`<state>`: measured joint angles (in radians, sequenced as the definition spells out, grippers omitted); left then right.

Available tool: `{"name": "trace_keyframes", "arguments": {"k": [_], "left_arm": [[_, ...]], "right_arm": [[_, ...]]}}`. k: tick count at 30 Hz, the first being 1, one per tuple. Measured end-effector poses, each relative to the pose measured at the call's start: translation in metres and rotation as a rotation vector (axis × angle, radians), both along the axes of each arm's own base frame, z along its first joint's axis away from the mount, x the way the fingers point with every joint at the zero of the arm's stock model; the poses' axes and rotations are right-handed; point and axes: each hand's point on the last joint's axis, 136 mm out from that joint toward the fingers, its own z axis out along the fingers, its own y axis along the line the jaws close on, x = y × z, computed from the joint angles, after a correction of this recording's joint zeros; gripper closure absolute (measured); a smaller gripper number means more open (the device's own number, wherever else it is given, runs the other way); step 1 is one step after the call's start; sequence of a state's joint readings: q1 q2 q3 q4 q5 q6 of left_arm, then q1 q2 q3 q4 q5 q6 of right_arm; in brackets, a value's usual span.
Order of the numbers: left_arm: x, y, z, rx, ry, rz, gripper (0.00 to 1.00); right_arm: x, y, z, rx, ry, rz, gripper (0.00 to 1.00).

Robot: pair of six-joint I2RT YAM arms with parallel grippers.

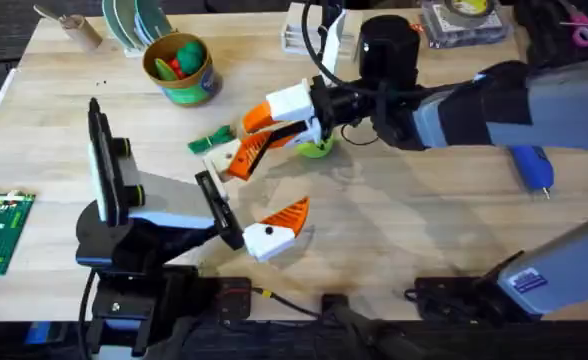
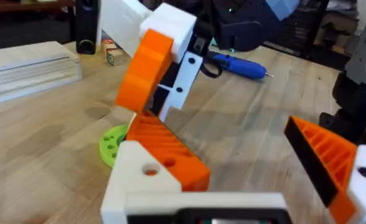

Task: Pick up the gripper from the table and insert it into the empty holder that is missing its gripper. Then pick up a screw, insert it into the mounting hole, and use the screwdriver to tighten it. Finally, clean up the table by picking up the vegetable and placing it into the bucket.

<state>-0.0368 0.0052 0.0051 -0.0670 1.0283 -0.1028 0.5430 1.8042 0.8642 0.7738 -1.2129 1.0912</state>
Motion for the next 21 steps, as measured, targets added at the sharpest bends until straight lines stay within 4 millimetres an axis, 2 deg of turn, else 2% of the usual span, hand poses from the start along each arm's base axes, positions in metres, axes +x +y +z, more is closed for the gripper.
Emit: {"name": "trace_keyframes", "arguments": {"k": [5, 8, 10, 11, 21], "left_arm": [[0.000, 0.000, 0.000, 0.000, 0.000, 0.000, 0.007], [0.000, 0.000, 0.000, 0.000, 0.001, 0.000, 0.007], [0.000, 0.000, -0.001, -0.001, 0.008, 0.001, 0.007], [0.000, 0.000, -0.001, -0.002, 0.006, 0.000, 0.008], [0.000, 0.000, -0.001, -0.001, 0.007, 0.004, 0.008]], "right_arm": [[-0.001, -0.001, -0.006, -0.025, 0.040, 0.001, 0.618], [-0.003, -0.002, -0.012, -0.049, 0.074, 0.002, 0.783], [-0.003, -0.002, -0.012, -0.049, 0.069, 0.004, 0.947], [-0.003, -0.002, -0.012, -0.049, 0.068, 0.004, 0.981], [-0.001, -0.001, -0.013, -0.052, 0.056, -0.012, 0.988]]}}
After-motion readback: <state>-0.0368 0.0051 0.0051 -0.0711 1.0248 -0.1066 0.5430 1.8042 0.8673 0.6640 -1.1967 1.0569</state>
